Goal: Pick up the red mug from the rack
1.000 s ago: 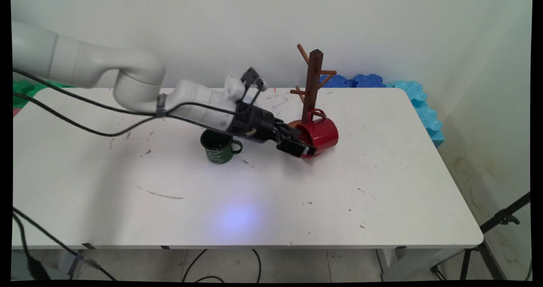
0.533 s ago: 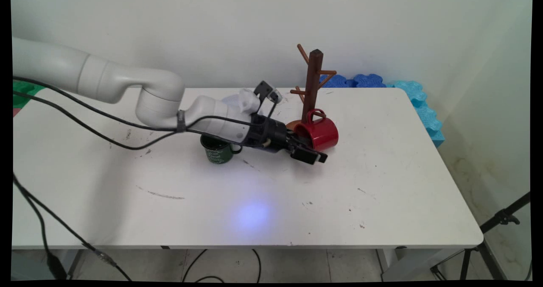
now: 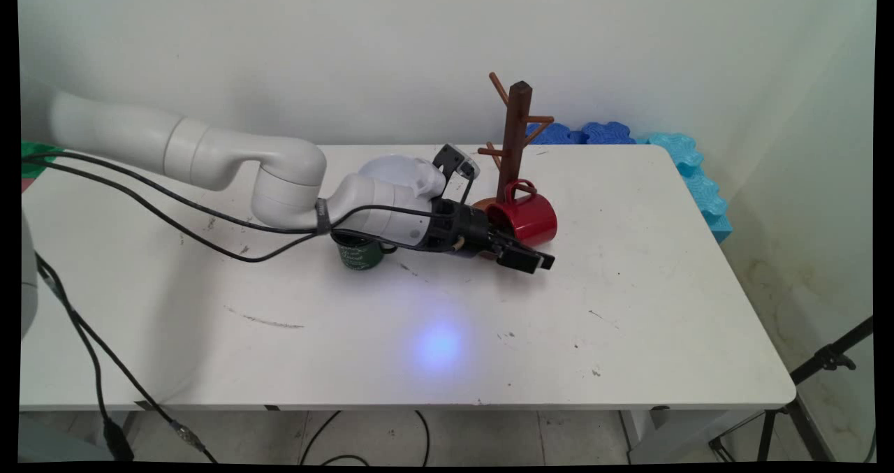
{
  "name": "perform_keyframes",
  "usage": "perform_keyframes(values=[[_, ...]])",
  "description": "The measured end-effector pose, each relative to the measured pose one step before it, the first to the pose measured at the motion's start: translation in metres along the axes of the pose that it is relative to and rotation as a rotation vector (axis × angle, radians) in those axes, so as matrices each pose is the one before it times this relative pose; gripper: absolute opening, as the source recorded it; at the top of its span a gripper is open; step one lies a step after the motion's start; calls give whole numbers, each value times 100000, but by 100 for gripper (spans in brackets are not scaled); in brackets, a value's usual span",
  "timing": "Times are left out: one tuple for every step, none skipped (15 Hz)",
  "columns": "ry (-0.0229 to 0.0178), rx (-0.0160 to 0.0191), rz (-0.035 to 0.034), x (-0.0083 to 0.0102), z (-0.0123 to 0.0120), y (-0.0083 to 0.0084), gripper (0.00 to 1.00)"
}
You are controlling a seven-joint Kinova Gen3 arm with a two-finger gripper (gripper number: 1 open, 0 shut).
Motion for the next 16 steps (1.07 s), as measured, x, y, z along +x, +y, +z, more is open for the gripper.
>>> perform_keyframes(values=[[572, 87, -89, -140, 294, -66, 100], [515, 64, -70, -156, 277, -60, 100], [472, -4, -7, -120, 214, -31, 100], [333, 7, 29, -76, 140, -22, 100], [452, 5, 50, -118, 198, -29, 100], [525, 39, 32, -124, 240, -36, 100], [454, 65, 75, -115, 252, -40, 100], [366, 125, 51, -91, 215, -48, 100], [476, 245, 49, -73, 225, -66, 100], [412, 422, -15, -93, 201, -109, 100], [337, 374, 44, -64, 170, -95, 100], [345, 350, -13, -76, 208, -107, 100], [332, 263, -65, -74, 185, -88, 100], [270, 168, -85, -61, 137, -67, 0], [152, 64, 0, -40, 79, -25, 0], [227, 129, 4, -53, 108, -53, 0]])
